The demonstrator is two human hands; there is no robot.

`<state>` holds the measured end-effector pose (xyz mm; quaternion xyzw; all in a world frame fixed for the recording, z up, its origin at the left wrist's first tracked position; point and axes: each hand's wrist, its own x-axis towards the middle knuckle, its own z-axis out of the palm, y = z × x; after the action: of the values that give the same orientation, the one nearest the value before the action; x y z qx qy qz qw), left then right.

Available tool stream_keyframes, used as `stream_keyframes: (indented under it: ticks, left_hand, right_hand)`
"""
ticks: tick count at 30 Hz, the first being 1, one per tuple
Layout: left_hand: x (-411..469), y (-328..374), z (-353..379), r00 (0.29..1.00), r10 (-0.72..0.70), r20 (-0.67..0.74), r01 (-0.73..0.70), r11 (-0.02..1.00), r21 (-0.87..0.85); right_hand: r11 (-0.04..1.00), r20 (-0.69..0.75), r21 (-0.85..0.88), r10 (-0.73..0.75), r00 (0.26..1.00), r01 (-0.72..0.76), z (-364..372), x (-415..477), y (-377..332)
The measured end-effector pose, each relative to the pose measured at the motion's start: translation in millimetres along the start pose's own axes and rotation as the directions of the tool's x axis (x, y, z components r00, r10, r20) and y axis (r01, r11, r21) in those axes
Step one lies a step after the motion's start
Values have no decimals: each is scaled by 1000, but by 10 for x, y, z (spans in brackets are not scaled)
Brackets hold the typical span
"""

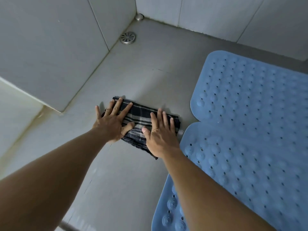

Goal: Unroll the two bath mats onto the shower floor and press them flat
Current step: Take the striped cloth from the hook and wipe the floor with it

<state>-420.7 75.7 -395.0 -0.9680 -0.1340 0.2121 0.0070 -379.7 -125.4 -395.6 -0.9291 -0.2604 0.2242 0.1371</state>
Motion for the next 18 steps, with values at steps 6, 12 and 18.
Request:
stream_keyframes:
  ticks: [6,12,18]
  left_hand:
    - [444,88,-203,998,56,-6,-56,998,-1]
    - [554,102,-260,997,74,37,-74,997,9]
    - [611,85,-293,992,87,95,-86,996,-8]
  right_hand:
    - [986,-46,-129,99,994,-104,-159,202,34]
    - [955,-2,-65,290,957,-289,-143,179,-160]
    - [950,14,-72,306,952,-304,-218,363,-61]
